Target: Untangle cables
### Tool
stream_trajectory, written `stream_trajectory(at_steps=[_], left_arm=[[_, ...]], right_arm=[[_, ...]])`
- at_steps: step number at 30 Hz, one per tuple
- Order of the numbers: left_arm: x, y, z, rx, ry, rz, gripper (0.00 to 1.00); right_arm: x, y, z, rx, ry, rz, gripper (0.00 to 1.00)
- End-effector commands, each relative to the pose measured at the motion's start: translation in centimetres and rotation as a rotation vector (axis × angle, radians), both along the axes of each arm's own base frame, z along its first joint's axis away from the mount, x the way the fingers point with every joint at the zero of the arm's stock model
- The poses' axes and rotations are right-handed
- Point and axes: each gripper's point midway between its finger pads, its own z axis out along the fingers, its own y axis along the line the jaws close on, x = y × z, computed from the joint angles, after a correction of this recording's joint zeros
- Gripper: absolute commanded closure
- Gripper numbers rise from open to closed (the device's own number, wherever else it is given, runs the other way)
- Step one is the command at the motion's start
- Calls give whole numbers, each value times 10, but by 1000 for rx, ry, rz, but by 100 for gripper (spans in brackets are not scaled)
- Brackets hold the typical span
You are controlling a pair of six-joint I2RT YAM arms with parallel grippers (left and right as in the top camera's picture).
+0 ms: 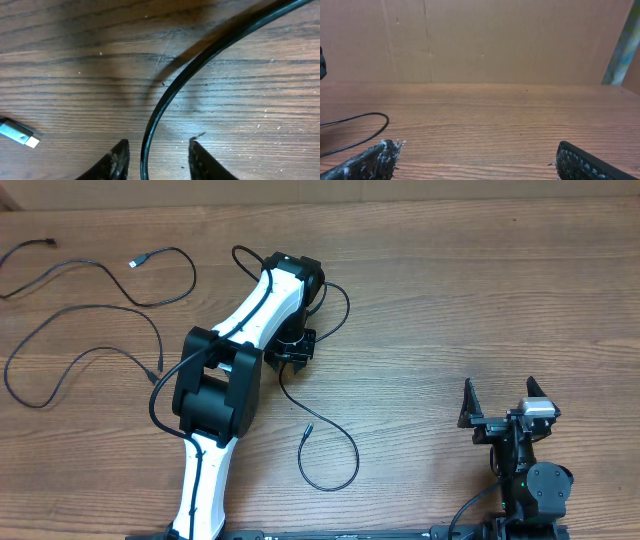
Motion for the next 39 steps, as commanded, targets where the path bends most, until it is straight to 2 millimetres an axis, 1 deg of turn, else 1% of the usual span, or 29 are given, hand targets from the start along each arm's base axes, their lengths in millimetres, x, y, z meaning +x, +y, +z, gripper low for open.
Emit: stream_trajectory(at_steps=[1,4,8,10,14,21,24,29,31,34,36,37,39], left_arm=[[0,-2,0,-3,4,16,58],[-3,0,0,3,16,16,57],[-6,1,0,10,32,16,58],[-6,1,0,10,33,16,60],[-7,1,0,12,35,19,67],[-12,3,-3,19,53,19,63],[-16,4,-9,26,60,26,63],[-13,4,-11,20,47,27,66],[-12,4,-12,19,44,28,68],[-11,3,-12,16,39,28,76],[-10,3,-12,17,35,34,88],[-10,2,-12,17,35,35,96],[-10,2,-11,16,32,38,96]], right_arm=[[0,0,-2,3,-5,1,0],[0,0,-2,3,-5,1,0],[0,0,-2,3,-5,1,0],[0,0,-2,3,-5,1,0],[0,0,-2,3,-5,1,0],[0,0,-2,3,-5,1,0],[0,0,-2,3,-5,1,0],[0,0,-2,3,-5,1,0],[0,0,-2,3,-5,1,0],[0,0,-2,3,-5,1,0],[0,0,-2,3,-5,1,0],[0,0,-2,3,-5,1,0],[0,0,-2,3,-5,1,0]])
